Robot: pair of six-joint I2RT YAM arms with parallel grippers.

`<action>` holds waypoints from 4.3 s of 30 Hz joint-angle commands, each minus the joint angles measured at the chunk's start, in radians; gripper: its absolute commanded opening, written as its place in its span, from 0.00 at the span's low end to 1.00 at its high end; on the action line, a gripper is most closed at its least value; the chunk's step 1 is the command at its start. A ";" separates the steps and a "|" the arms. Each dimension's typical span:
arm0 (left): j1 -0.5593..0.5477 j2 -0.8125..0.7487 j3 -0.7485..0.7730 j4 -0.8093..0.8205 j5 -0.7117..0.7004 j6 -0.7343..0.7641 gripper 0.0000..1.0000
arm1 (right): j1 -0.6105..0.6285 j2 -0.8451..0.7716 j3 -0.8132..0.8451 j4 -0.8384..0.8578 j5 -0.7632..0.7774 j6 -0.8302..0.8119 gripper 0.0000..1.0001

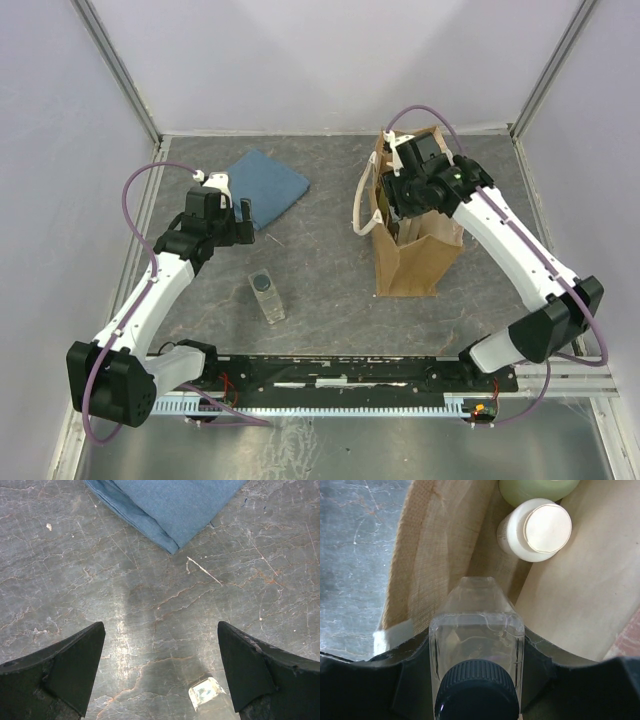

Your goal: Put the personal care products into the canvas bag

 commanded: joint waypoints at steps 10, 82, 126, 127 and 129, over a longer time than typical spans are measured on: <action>0.006 -0.006 0.011 0.041 0.024 -0.002 1.00 | -0.045 0.110 0.013 0.187 0.000 -0.010 0.00; 0.007 0.035 0.016 0.036 0.022 -0.008 0.99 | 0.646 -0.007 0.052 0.289 0.263 0.229 0.90; 0.007 0.034 0.068 0.035 0.078 -0.010 1.00 | 0.795 0.462 0.100 0.455 0.345 0.327 0.20; 0.007 0.038 0.081 0.033 0.092 -0.010 1.00 | 0.794 0.451 0.096 0.445 0.354 0.324 0.13; 0.006 0.046 0.117 0.030 0.138 -0.013 1.00 | 0.794 0.417 0.078 0.425 0.374 0.322 0.03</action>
